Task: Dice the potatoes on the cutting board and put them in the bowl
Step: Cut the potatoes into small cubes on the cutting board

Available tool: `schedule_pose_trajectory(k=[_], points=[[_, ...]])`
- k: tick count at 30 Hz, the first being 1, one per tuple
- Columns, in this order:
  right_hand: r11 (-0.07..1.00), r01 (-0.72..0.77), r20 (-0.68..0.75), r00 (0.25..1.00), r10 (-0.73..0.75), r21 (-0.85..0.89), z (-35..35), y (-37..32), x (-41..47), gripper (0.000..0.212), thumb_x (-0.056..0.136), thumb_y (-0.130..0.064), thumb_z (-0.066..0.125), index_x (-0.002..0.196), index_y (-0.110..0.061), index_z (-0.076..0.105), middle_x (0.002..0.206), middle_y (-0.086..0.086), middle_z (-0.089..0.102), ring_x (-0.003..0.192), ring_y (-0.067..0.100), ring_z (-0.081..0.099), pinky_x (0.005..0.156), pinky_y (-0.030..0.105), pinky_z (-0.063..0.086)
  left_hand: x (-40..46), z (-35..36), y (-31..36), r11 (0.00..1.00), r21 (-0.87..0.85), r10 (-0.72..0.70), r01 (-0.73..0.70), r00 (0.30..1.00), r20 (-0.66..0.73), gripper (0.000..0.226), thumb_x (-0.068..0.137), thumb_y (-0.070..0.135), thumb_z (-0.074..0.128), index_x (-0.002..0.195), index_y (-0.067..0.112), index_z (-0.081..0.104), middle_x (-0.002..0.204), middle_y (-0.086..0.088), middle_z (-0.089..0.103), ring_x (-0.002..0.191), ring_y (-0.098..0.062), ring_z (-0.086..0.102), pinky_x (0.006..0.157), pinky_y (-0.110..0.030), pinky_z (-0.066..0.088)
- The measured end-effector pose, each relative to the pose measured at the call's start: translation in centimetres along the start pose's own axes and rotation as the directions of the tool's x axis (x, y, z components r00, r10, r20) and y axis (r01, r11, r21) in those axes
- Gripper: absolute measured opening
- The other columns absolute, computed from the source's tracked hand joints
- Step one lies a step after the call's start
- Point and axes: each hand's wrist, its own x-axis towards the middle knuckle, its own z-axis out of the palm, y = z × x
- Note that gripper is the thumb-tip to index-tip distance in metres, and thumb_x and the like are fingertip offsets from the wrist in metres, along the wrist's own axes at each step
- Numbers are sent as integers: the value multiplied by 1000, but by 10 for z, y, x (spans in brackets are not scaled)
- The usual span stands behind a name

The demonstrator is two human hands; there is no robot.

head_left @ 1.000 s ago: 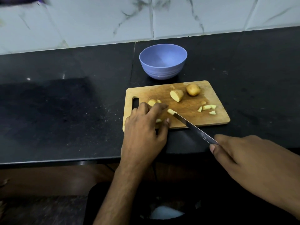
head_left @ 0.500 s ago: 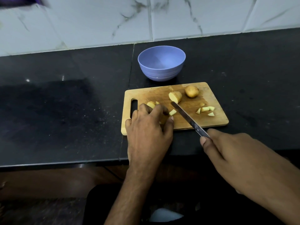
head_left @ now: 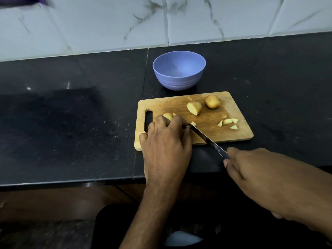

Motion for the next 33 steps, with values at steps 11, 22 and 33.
schedule_pose_trajectory(k=[11,22,33], points=[[1000,-24,-131,991,25,13,5,7,-16,34,103,-48,23,77,-31,37,65,-6,52,53,4,51,50,19,35,-1,1,-9,985,-173,4,-6,1000,-9,18,100,30,50,107,32,66,102,13,56,99,-9,53,88,-34,32],[992,96,-225,971,-76,79,15,-7,-10,31,103,-50,23,88,-32,44,70,-7,54,58,6,53,53,22,37,0,-24,-34,815,-575,-7,68,994,107,21,83,15,64,101,23,70,100,7,66,89,-8,64,77,-17,51],[989,5,-154,988,18,148,17,2,-3,32,104,-46,24,96,-30,51,73,-4,59,47,5,52,54,21,49,2,-21,-36,929,-369,49,-5,993,112,7,88,22,77,92,24,71,96,12,58,86,-3,57,69,-8,43]])
